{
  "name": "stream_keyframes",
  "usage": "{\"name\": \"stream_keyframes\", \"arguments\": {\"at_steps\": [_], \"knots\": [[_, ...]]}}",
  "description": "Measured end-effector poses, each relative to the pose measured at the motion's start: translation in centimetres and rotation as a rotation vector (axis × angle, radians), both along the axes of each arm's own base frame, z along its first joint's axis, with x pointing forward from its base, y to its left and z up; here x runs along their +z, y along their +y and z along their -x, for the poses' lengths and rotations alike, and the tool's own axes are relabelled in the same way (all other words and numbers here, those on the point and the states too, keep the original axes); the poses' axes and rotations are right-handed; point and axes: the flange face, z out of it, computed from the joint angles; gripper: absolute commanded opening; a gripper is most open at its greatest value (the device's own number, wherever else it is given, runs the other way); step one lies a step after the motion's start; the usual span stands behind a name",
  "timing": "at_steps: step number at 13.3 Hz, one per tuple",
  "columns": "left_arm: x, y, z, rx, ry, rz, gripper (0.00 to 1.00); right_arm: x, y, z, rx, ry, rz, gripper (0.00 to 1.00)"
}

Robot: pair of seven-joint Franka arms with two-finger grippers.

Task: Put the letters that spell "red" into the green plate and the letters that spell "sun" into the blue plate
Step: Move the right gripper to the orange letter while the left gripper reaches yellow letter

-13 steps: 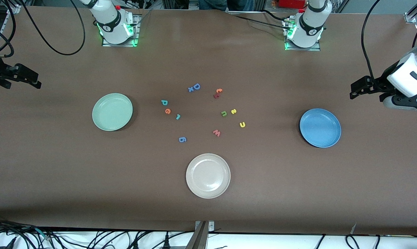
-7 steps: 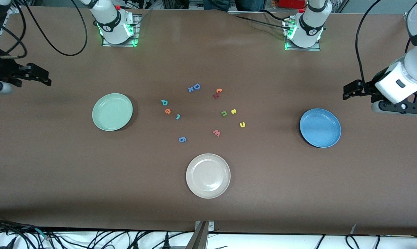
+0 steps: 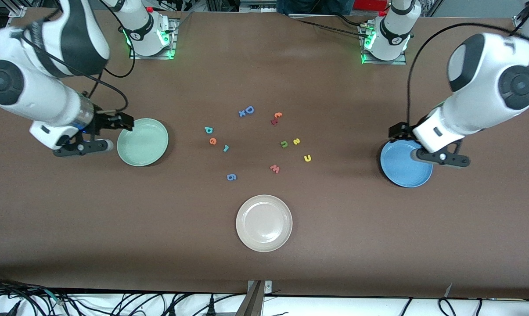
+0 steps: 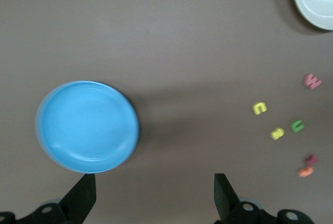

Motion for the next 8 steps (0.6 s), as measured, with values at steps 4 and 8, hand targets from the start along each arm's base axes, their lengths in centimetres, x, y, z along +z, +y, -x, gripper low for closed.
{"name": "stream_keyframes", "arguments": {"at_steps": [4, 8], "knots": [[-5.7, -4.5, 0.1, 0.151, 0.061, -0.018, 1.00, -7.2, 5.8, 2.7, -0.087, -0.040, 0.015, 1.00], [-8.8, -9.3, 0.3, 0.334, 0.052, -0.040, 0.97, -13.9, 12.8, 5.4, -0.184, -0.099, 0.020, 1.00]]}}
